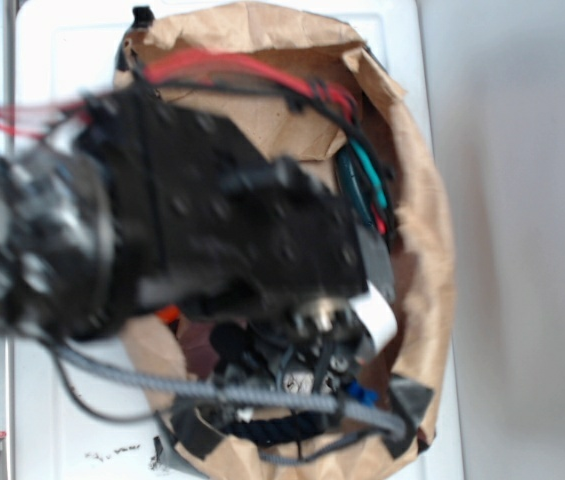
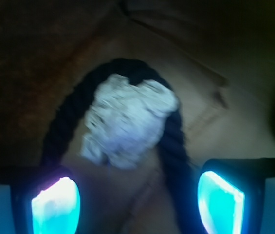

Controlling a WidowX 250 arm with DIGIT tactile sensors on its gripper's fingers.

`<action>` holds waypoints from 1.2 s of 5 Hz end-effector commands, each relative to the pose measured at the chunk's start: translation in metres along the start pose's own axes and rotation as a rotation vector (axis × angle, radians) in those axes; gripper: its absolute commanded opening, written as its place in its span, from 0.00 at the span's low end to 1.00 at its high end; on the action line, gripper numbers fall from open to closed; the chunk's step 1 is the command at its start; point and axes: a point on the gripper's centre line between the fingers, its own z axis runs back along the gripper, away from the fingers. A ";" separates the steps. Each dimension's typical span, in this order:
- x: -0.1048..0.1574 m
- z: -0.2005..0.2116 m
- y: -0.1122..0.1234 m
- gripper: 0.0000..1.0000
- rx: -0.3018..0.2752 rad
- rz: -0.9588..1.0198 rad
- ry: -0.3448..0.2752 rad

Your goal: Grab the white paper.

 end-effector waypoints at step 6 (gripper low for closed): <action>0.022 0.042 0.022 0.00 0.165 0.226 0.032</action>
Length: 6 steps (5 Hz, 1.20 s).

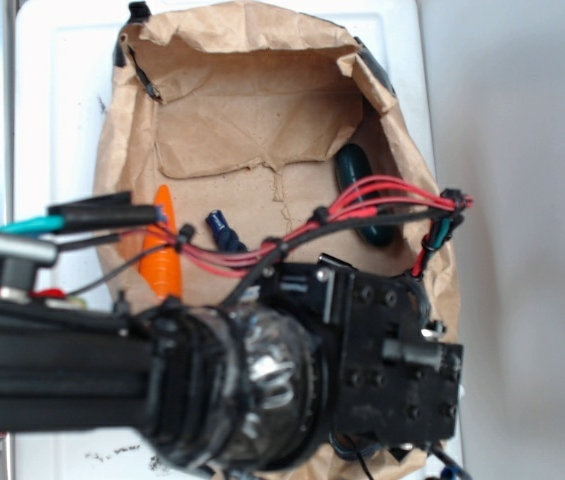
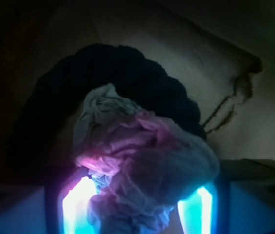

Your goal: Grab the white paper.

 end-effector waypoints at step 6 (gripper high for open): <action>-0.087 0.186 0.075 0.00 0.182 0.329 -0.106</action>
